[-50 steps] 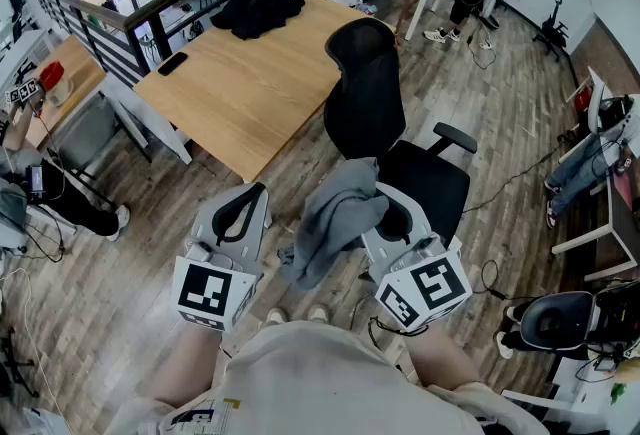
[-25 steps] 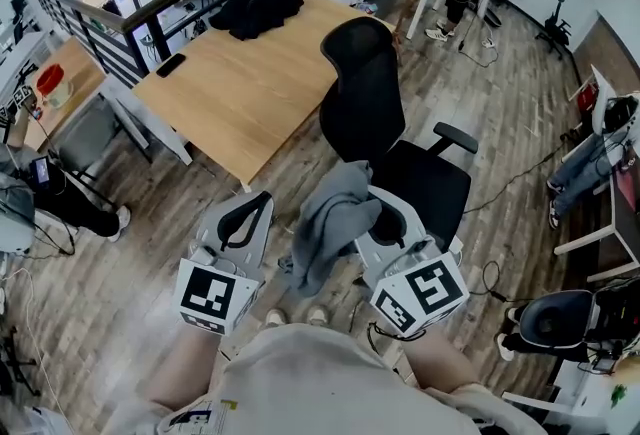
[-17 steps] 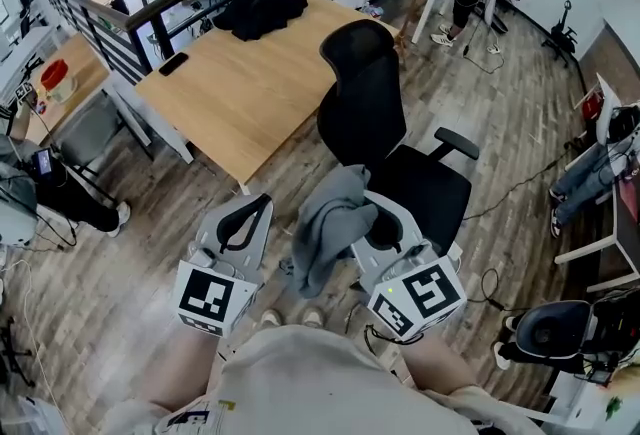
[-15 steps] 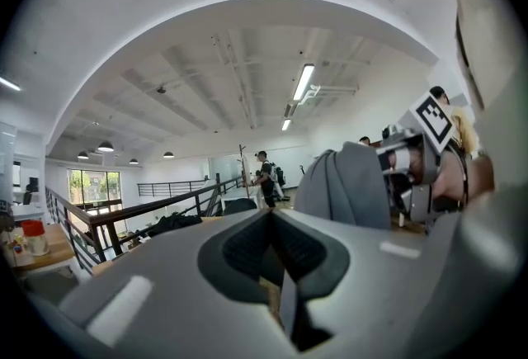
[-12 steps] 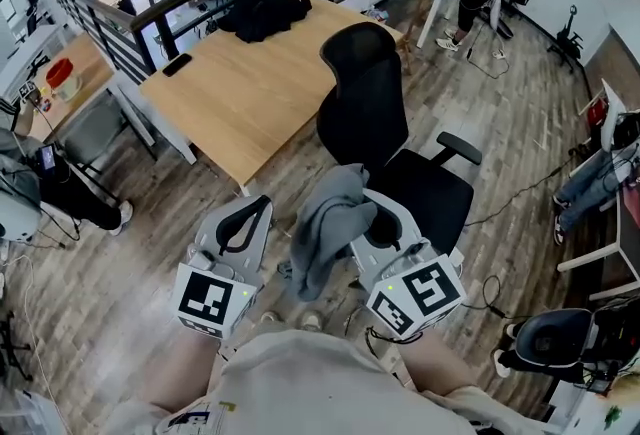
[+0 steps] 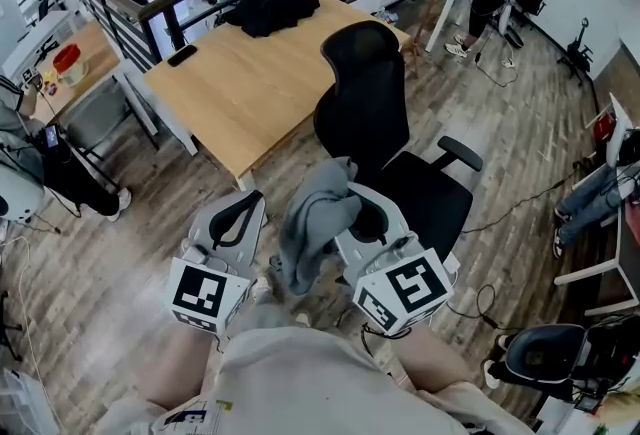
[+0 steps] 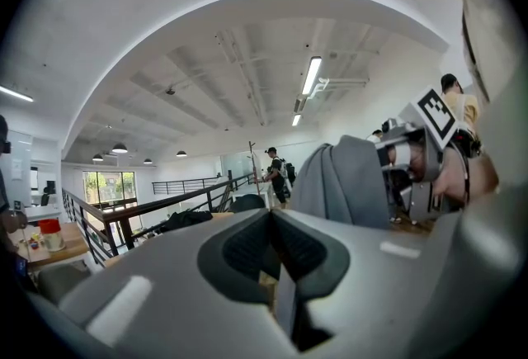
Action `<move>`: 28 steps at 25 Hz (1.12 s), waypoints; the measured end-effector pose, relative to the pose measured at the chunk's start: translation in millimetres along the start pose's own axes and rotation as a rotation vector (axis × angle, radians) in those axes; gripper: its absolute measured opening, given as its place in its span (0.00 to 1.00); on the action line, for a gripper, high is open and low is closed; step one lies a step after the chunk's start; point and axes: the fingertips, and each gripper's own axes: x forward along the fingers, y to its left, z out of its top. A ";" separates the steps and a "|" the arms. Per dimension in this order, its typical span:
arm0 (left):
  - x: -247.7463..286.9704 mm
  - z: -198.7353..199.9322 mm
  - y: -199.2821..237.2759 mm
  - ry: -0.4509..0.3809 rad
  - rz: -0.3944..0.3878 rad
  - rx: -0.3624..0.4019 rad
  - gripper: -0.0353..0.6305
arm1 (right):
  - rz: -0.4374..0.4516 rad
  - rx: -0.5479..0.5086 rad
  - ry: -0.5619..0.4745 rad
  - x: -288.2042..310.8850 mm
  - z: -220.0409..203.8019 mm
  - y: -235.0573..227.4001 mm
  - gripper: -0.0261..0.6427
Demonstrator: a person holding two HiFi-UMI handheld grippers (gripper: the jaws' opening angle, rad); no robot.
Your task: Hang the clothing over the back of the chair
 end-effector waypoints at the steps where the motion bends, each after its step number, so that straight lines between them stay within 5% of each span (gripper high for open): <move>1: 0.2 -0.5 -0.8 0.001 0.002 0.000 0.06 | 0.004 -0.001 -0.002 0.1 -0.2 0.2 0.13; 15: 14.8 2.8 12.2 -0.026 0.017 -0.002 0.06 | -0.002 -0.002 -0.016 17.0 1.8 -17.2 0.13; 28: 71.6 -8.5 51.1 -0.009 -0.054 0.002 0.06 | -0.007 -0.017 0.016 76.9 -5.0 -40.9 0.13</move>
